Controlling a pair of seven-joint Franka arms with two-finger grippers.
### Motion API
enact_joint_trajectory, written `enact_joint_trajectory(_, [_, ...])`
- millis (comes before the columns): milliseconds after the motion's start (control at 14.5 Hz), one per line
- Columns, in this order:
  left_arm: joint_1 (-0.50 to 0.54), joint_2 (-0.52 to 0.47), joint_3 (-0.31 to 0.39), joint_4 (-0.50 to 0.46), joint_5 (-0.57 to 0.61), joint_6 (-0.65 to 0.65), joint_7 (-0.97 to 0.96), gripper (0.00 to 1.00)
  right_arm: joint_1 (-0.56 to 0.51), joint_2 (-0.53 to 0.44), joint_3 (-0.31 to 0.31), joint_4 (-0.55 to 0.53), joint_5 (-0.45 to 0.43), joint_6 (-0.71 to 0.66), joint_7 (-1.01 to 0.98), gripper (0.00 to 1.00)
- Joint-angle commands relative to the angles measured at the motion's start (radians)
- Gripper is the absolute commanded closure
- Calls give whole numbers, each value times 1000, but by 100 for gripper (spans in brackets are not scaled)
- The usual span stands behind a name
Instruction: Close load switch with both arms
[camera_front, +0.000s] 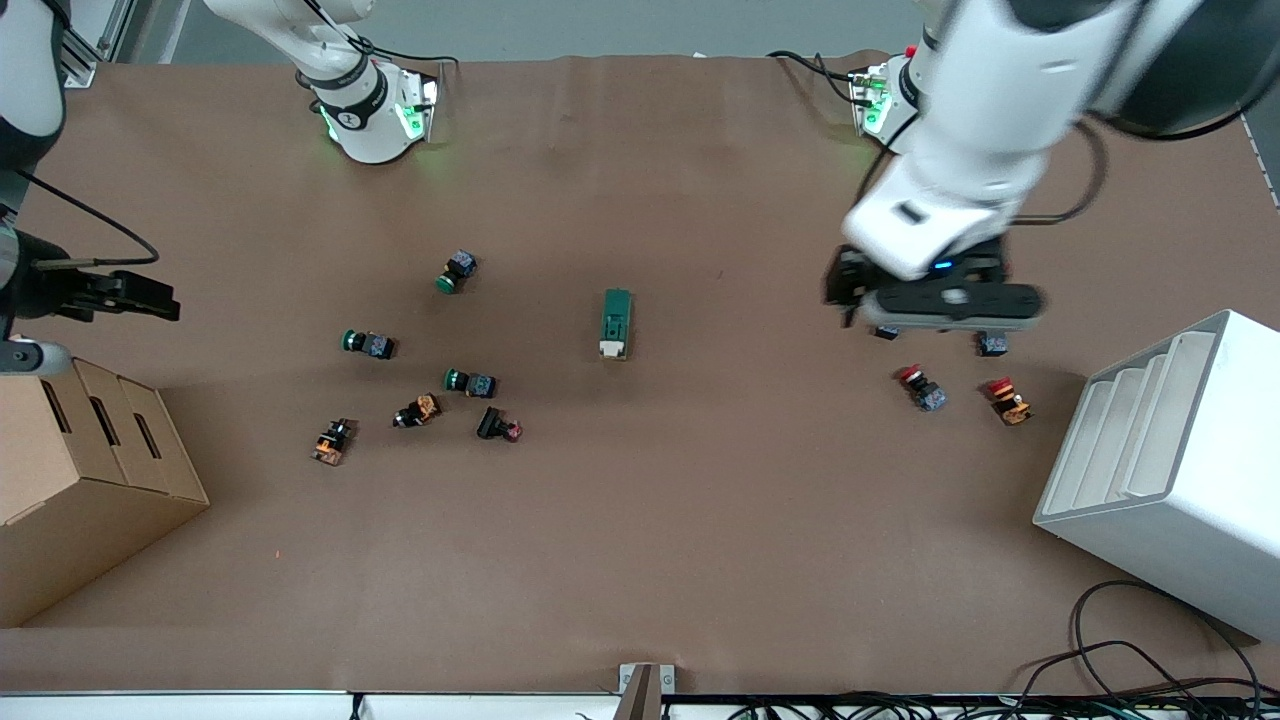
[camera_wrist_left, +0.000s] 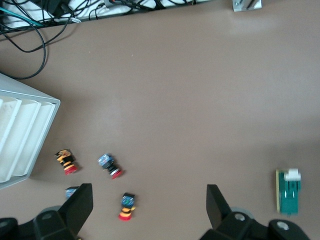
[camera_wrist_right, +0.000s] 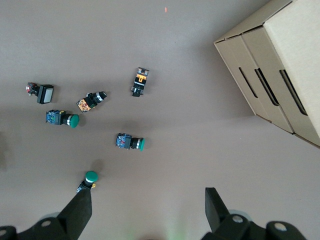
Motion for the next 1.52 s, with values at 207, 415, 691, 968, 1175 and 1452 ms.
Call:
enact_joint_trajectory(207, [52,-196,176,-204,-105,7,314,0,-9,-10,14,-8,25,-33,14,0])
enact_joint_trajectory(415, [56,-208,265,-207,-182,-7,348,0,-9,-19,14,-32,23,-34,14,0])
enact_joint_trajectory(691, [85,-260,287,-214,-183,-64,350,0,-10,-37,14,-25,25,-34,14,0])
enact_joint_trajectory(968, [121,-325,289,-291,-185,-85,342,0,-5,-49,17,-25,25,-34,20,0])
enact_joint_trajectory(1175, [122,-349,289,-313,-183,-97,338,0,-5,-68,16,-34,26,-42,34,0])
enact_joint_trajectory(1452, [121,-359,246,-310,-185,-133,250,0,8,-103,22,-55,26,-39,74,0])
